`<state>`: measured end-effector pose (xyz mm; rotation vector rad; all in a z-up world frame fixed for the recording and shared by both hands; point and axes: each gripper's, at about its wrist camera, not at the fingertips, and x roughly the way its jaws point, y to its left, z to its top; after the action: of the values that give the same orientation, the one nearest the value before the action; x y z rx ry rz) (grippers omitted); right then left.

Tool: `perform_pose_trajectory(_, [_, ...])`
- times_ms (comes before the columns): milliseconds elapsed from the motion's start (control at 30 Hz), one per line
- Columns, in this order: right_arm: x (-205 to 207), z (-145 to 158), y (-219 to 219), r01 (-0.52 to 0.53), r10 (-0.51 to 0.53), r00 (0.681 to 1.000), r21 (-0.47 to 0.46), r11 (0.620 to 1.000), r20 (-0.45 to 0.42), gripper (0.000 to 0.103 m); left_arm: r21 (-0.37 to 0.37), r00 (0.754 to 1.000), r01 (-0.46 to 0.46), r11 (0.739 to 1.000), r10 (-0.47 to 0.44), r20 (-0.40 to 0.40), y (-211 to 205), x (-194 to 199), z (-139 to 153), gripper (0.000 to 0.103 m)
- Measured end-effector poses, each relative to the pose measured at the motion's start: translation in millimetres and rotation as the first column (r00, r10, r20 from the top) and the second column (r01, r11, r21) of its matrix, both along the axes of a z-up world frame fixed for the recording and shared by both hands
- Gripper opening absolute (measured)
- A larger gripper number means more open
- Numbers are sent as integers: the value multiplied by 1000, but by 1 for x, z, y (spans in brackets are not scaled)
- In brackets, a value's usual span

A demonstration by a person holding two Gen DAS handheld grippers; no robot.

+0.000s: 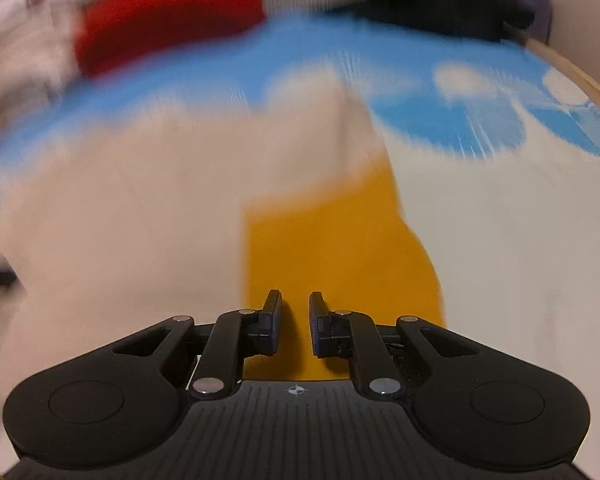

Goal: Fold large clothes

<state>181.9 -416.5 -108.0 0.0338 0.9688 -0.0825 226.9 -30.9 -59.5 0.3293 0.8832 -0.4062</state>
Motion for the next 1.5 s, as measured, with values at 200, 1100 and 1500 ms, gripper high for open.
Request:
perform_pose_trajectory(200, [-14,15,-6,29,-29,999,4,1000,20,13,-85,998,-30,996,35,59,39,-25,41,43])
perform_pose_trajectory(1100, [-162,109,19,189,-197,874,64,980,444,19,-310,901,-393,866,430,61,194,-151,95,23])
perform_pose_trajectory(1500, [-146,67,11,195,-224,932,126,973,284,20,-432,796,-604,670,484,-364,202,-138,24,53])
